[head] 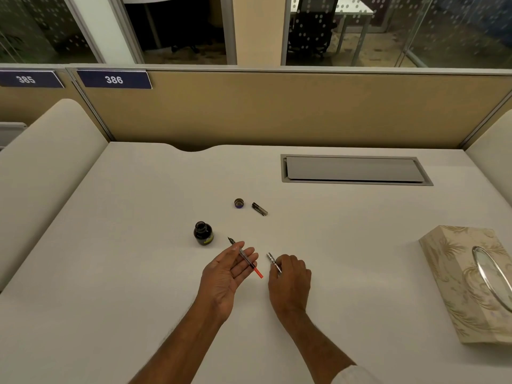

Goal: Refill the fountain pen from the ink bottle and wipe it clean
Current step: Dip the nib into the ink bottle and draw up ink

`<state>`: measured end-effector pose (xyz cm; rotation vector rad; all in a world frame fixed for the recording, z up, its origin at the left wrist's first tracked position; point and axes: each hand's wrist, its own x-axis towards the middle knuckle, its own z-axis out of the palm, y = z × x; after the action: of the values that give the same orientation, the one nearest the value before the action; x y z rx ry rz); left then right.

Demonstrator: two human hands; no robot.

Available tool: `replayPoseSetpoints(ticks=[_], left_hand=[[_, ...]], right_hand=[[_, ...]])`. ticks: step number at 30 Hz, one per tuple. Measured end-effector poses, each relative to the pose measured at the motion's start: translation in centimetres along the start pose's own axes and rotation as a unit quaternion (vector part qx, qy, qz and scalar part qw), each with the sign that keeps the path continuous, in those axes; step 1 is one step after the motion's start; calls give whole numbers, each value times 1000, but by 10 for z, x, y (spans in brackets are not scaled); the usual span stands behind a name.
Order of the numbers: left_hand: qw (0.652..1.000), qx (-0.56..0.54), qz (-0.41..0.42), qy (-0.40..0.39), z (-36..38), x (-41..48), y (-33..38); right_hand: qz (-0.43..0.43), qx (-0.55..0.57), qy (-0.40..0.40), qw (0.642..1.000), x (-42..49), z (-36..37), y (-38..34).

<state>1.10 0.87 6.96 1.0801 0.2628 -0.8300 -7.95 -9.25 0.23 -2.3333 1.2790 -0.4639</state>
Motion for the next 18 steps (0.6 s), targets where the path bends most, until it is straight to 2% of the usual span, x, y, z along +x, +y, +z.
replayPoseSetpoints(ticks=[18], left_hand=[[1000,-6,-2,-5,-3,-4,4]], right_hand=[[-42,-12,-1,999,-4,-1,10]])
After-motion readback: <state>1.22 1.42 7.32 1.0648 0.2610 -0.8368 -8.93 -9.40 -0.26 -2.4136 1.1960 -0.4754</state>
